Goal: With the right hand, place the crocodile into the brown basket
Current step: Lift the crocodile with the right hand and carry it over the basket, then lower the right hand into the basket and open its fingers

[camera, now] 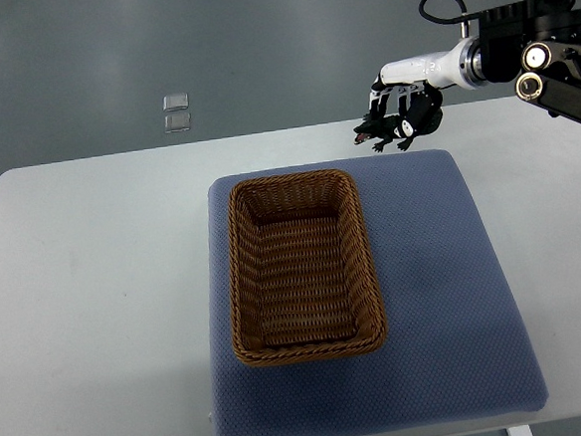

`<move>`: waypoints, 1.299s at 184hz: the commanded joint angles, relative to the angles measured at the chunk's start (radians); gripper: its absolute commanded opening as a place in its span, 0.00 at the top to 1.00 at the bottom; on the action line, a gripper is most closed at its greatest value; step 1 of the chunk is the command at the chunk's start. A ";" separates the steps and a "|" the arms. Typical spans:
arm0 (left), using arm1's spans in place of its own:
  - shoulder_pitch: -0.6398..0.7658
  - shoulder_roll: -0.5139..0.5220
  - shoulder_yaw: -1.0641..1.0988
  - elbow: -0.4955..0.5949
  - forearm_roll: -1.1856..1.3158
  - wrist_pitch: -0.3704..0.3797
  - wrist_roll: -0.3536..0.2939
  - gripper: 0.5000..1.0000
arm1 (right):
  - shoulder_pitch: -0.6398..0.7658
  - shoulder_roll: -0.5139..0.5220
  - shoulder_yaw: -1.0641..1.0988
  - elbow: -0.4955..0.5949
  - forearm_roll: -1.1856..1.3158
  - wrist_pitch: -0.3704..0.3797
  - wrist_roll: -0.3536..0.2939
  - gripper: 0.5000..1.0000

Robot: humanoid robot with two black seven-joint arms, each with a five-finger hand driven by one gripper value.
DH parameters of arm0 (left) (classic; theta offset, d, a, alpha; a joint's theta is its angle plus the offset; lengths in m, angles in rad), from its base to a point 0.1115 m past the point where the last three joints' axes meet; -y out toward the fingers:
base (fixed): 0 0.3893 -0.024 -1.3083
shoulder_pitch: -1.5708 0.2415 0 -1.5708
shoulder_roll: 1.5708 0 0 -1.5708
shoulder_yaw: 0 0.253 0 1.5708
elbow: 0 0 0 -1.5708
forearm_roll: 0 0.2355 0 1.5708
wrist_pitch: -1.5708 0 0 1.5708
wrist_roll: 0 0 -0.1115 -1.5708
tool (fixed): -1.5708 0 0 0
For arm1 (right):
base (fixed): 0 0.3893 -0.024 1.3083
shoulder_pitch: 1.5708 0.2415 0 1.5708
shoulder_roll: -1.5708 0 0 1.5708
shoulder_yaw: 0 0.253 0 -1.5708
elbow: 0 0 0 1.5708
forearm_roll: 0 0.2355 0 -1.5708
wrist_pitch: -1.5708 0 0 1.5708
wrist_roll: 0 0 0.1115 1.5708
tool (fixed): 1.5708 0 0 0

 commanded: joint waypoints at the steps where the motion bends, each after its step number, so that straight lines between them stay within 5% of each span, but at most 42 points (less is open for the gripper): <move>1: 0.000 0.000 0.000 0.000 0.000 -0.001 0.000 0.00 | 0.031 0.033 0.000 0.022 0.000 0.018 -0.006 1.00; 102: 0.001 0.000 0.000 -0.012 -0.002 -0.001 0.000 0.00 | -0.006 0.319 -0.025 0.016 -0.008 0.018 -0.006 1.00; 239: 0.001 0.000 0.000 -0.012 -0.002 -0.001 0.000 0.00 | -0.170 0.366 -0.031 -0.045 -0.026 -0.018 -0.005 0.99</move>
